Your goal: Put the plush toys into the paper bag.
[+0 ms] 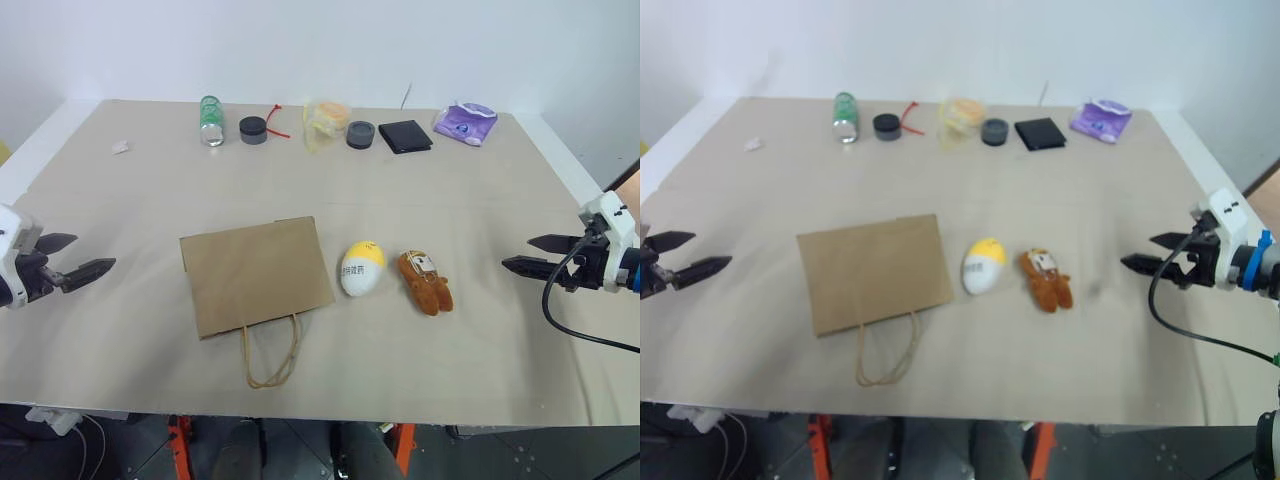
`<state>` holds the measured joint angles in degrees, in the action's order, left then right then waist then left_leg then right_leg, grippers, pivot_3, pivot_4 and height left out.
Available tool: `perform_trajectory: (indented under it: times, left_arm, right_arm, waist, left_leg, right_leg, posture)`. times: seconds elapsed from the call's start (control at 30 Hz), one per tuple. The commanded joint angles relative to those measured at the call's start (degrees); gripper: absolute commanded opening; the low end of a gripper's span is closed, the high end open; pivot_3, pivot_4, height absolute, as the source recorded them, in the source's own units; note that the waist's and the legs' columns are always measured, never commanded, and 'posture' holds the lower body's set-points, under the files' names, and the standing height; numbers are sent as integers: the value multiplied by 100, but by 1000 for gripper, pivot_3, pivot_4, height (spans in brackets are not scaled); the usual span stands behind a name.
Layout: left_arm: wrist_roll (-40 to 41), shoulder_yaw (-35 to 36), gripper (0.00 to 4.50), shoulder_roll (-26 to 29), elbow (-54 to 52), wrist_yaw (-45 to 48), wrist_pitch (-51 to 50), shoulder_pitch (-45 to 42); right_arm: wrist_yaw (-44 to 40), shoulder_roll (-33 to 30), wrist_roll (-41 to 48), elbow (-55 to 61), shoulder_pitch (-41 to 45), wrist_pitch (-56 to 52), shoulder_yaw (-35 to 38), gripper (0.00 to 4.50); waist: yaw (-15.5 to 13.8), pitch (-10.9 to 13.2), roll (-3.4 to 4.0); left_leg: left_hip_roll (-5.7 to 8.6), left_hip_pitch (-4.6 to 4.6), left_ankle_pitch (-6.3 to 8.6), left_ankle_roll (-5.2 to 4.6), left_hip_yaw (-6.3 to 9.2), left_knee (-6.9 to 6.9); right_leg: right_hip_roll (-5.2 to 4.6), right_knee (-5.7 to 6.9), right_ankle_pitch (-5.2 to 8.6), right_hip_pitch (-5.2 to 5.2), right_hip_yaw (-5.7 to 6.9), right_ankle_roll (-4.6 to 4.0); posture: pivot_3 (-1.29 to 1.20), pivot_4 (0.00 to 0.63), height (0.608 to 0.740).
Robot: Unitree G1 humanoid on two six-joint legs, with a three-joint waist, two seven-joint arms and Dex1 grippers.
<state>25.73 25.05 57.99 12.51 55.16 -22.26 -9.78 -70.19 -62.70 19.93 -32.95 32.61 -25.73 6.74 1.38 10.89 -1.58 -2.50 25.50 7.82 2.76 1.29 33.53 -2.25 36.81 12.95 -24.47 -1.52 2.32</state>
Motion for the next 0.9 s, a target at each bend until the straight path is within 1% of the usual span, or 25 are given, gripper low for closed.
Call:
perform_trajectory:
  times: [0.03,0.1,0.17,0.47,0.67,0.73,0.8,0.87,0.9]
  left_arm:
    - [-25,150,4449,46,20,-76,196,-195]
    - [-113,146,4449,-51,34,-275,285,-311]
    - [-170,161,4449,-42,219,-283,384,-364]
    - [-231,80,4449,-16,717,-108,570,-548]
    - [-358,-157,4449,-72,920,13,764,-810]
    - [-371,-174,4449,-93,995,-10,868,-948]
    - [-460,-175,4449,-150,1052,-146,1191,-1119]
    - [-460,-193,4449,-260,901,-175,1445,-1266]
    - [-453,-277,4449,-333,638,-91,1602,-1280]
  right_arm:
    - [-58,-51,27,16,117,39,193,4500]
    - [-14,63,168,197,0,-86,334,4500]
    - [47,127,251,371,-96,-172,443,4500]
    - [373,310,528,1112,-735,-521,852,4500]
    - [497,408,584,1205,-902,-537,977,4500]
    - [503,449,623,1111,-920,-493,1049,4500]
    - [447,482,673,1148,-941,-403,1103,4500]
    - [288,541,878,1485,-970,-415,1172,4500]
    - [113,586,1156,1879,-979,-554,1225,4500]
  waist:
    - [0,0,0]
    - [-2,-1,-1]
    - [-2,-1,-1]
    - [-3,-2,0]
    - [-3,-2,0]
    - [-3,-2,-1]
    - [-3,-3,-1]
    - [-5,-3,-1]
    - [-5,-3,-1]
  left_leg:
    - [-2,-4,0,0,-3,2]
    - [-4,-8,0,0,-6,5]
    - [-10,-9,0,0,-11,15]
    - [-13,-21,0,0,-26,20]
    - [-15,-24,0,0,-26,35]
    - [-16,-24,0,0,-26,42]
    - [-17,-24,0,0,-26,48]
    - [-18,-24,0,-1,-26,54]
    - [-19,-24,0,-1,-26,57]
  right_leg:
    - [2,4,0,0,-3,0]
    - [4,9,-1,2,-6,-1]
    - [8,17,-2,6,-6,0]
    - [13,28,-6,8,-22,1]
    - [17,35,-11,14,-26,4]
    - [17,35,-14,16,-27,4]
    - [20,35,-19,18,-27,3]
    - [23,36,-23,19,-29,5]
    - [24,38,-25,20,-31,6]
  posture:
    - [0,150,740]
    - [0,150,740]
    - [0,150,740]
    - [0,150,740]
    - [0,150,740]
    - [0,150,740]
    - [0,150,740]
    - [0,150,740]
    - [0,150,740]
